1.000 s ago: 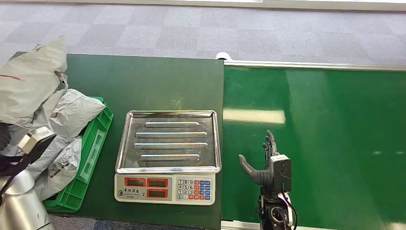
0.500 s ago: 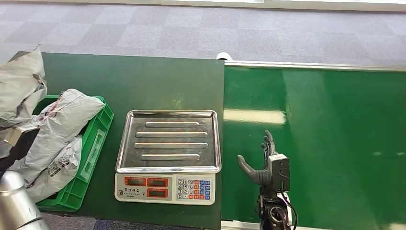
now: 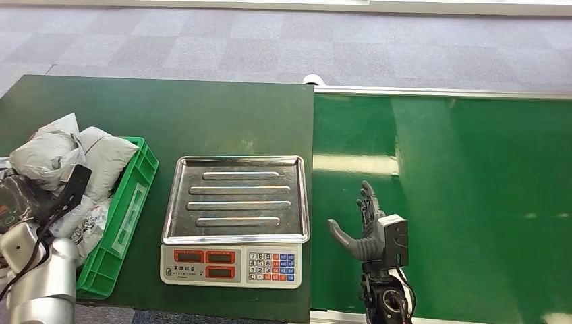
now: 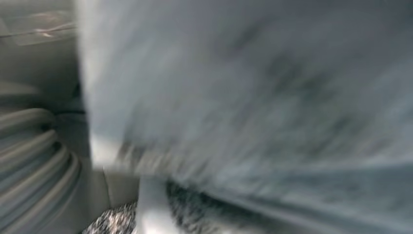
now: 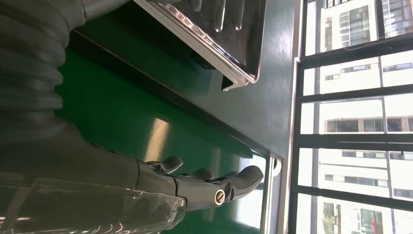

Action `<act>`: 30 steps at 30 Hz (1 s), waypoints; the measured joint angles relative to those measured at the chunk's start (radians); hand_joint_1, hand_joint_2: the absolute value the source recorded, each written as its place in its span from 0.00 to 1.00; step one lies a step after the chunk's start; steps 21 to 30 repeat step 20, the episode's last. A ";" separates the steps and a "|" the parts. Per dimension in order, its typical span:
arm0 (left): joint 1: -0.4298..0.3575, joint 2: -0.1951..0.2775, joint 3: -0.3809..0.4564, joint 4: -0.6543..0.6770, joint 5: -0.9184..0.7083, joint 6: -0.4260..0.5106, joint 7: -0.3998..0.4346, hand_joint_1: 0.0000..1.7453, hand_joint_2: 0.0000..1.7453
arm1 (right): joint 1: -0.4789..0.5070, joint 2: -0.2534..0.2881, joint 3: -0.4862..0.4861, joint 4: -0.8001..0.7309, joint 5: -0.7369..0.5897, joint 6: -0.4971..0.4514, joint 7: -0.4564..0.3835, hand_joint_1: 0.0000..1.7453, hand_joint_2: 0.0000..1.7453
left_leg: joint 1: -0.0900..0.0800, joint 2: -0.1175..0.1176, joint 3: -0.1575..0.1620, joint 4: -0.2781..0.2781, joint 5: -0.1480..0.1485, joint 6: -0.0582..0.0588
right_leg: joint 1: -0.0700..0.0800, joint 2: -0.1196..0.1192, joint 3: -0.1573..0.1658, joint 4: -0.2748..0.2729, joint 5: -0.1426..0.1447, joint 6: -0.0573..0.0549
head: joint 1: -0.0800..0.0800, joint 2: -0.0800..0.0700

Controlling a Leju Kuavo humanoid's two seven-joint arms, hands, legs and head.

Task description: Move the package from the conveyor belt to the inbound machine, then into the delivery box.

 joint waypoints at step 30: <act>0.062 -0.170 0.093 -0.295 0.454 0.063 -0.701 0.00 1.00 | 0.009 0.001 0.015 -0.016 0.022 -0.011 0.007 0.00 1.00 | 0.000 -0.001 0.002 0.000 0.000 0.000 | -0.001 -0.001 0.003 0.000 0.000 0.000 | 0.000 0.000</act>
